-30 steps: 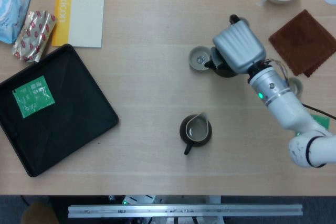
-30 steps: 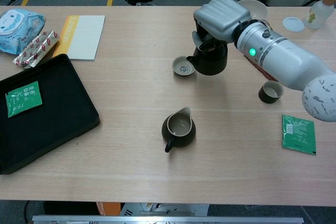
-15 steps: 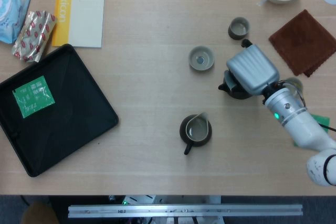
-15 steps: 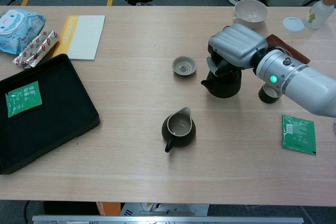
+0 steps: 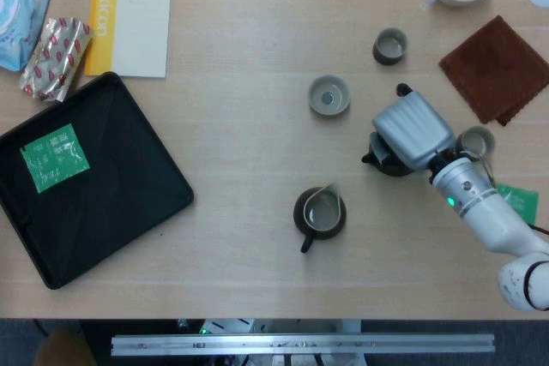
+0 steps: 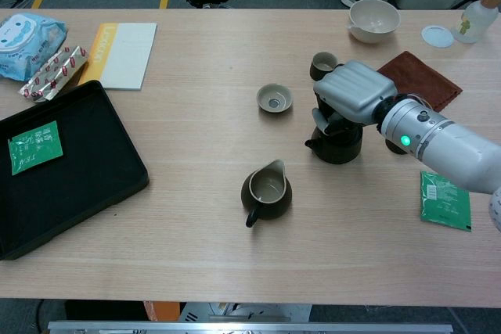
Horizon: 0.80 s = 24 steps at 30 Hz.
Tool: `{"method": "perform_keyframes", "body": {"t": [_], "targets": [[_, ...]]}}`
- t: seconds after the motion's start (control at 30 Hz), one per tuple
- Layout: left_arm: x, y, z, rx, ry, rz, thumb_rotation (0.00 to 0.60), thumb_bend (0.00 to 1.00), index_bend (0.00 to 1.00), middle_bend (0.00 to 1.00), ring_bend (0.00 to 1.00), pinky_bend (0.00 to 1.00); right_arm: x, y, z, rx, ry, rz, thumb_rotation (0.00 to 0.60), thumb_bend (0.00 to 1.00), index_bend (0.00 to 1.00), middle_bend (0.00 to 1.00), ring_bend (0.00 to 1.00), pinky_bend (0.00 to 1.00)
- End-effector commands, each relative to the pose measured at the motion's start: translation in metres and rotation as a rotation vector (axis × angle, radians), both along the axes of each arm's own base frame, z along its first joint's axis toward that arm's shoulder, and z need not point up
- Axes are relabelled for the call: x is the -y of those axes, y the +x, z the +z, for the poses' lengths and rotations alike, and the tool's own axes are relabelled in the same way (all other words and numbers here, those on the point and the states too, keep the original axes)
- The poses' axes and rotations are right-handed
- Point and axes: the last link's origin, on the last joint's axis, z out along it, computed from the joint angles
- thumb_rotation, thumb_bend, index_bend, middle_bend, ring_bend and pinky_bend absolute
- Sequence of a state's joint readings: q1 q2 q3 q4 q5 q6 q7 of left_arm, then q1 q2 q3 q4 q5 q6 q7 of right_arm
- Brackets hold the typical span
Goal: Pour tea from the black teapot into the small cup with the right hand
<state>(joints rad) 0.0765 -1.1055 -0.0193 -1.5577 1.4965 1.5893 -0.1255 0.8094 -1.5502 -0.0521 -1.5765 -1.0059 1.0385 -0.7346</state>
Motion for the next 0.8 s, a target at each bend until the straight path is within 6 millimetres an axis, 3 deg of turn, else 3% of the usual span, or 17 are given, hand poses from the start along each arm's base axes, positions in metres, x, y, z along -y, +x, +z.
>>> {"method": "perform_keyframes", "body": {"t": [0.03, 0.4, 0.8], "targets": [[0.0004, 0.0, 0.0006, 0.0, 0.002, 0.0, 0.6, 0.39, 0.15, 0.19, 0.14, 0.13, -0.0007, -0.0013, -0.003, -0.002, 0.003, -0.003, 0.404, 0.63, 0.99, 0.78, 0.73, 0.29], [0.0011, -0.0002, -0.0002, 0.002, 0.0, -0.001, 0.6, 0.39, 0.15, 0.19, 0.14, 0.13, -0.0051, -0.0033, -0.0057, -0.017, -0.003, 0.008, 0.405, 0.63, 0.93, 0.7, 0.67, 0.29], [0.0004, 0.0004, -0.0007, 0.0, -0.002, -0.003, 0.6, 0.39, 0.15, 0.19, 0.14, 0.13, -0.0081, -0.0074, -0.0027, -0.019, -0.005, 0.003, 0.403, 0.58, 0.67, 0.5, 0.44, 0.27]]}}
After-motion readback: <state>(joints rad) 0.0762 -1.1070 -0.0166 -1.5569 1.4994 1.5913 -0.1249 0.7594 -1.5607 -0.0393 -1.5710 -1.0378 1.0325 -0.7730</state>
